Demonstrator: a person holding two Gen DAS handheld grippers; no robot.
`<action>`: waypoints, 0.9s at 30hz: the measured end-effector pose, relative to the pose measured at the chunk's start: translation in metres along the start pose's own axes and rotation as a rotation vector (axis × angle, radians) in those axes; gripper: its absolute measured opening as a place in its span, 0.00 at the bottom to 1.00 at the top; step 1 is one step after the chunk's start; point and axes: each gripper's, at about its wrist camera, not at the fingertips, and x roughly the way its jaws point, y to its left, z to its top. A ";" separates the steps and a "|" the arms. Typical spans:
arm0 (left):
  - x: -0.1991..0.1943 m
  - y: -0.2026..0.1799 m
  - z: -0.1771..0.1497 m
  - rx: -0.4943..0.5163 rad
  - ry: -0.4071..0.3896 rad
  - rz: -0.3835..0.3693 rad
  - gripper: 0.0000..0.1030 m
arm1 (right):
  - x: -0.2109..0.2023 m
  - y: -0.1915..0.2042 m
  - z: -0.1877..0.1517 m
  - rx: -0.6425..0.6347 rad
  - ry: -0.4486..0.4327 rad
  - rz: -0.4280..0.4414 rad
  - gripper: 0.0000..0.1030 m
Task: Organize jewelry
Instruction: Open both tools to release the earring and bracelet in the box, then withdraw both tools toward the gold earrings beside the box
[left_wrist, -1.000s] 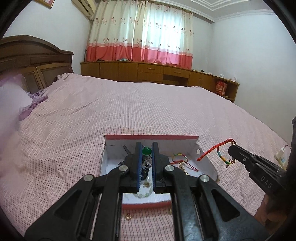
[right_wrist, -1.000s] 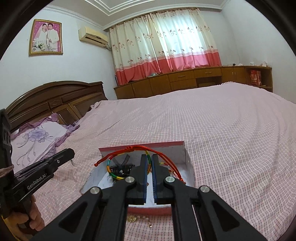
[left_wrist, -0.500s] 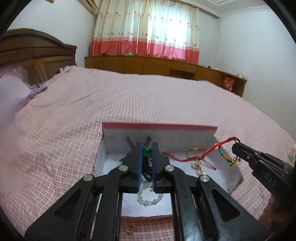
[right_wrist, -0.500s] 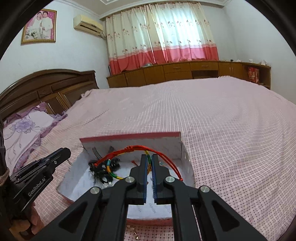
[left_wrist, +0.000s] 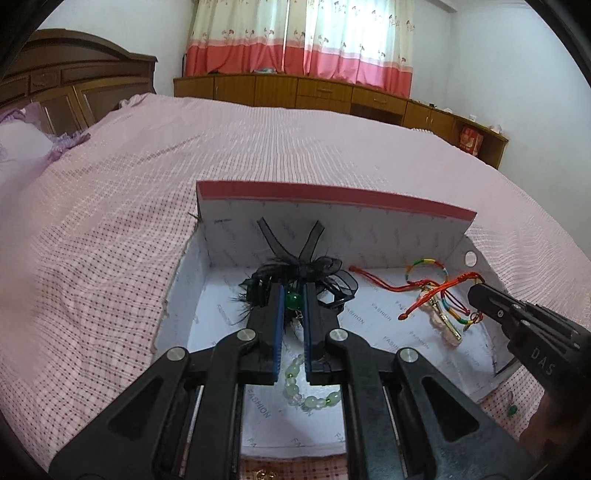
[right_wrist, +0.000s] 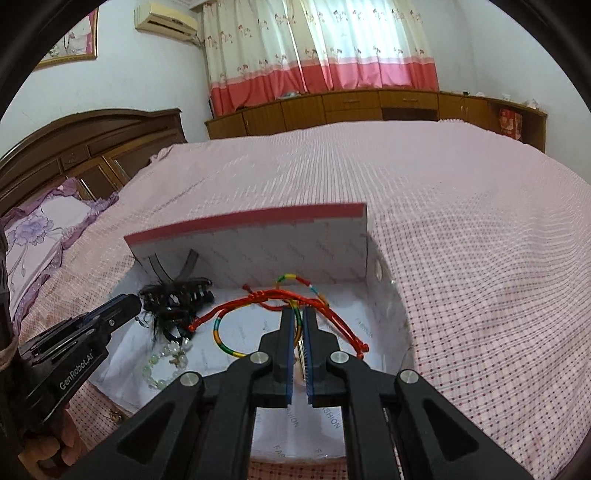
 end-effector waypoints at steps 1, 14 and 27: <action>0.001 0.000 0.000 -0.003 0.007 -0.002 0.01 | 0.002 -0.001 -0.001 0.001 0.004 -0.002 0.06; -0.004 -0.007 0.002 -0.004 0.055 -0.008 0.26 | 0.002 -0.001 0.001 0.026 0.029 0.006 0.11; -0.040 0.003 0.006 -0.046 0.047 -0.029 0.31 | -0.043 0.004 0.006 0.029 -0.019 0.048 0.25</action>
